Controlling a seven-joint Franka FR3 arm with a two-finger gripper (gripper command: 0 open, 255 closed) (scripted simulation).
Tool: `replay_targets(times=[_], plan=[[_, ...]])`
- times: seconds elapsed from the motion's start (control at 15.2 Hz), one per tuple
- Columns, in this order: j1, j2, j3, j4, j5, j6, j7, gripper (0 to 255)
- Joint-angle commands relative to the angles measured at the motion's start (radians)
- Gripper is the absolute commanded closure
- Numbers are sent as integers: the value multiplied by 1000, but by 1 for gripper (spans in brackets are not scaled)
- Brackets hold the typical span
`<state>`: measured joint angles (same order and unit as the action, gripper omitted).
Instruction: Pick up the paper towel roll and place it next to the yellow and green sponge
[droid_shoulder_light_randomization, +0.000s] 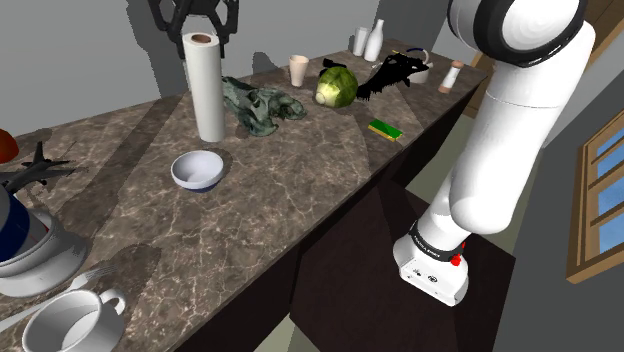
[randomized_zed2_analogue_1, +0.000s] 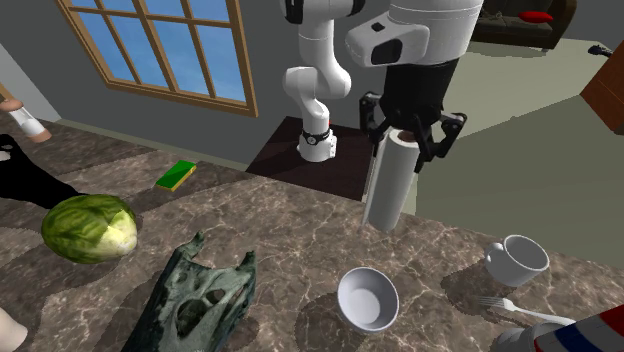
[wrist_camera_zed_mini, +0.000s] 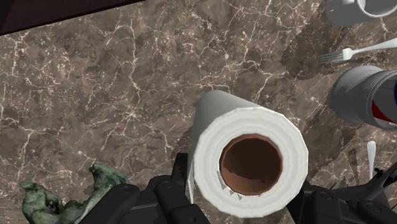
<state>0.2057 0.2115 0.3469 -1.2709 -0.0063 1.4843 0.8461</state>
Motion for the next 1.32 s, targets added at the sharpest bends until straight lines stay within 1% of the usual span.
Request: replay_targets(times=[0.0, 0.46, 0.59, 0.79, 0.99, 1.25], plan=[[5, 14, 2, 50, -5, -37, 5, 255], [33, 89, 6, 253, -33, -168, 22, 255], [-19, 14, -9, 131, -3, -119, -30, 255], [-81, -74, -37, -10, 31, -65, -109, 255], [-131, -142, -70, -121, 54, -24, -188, 255], [-186, -210, -117, -237, 72, 20, -291, 255]])
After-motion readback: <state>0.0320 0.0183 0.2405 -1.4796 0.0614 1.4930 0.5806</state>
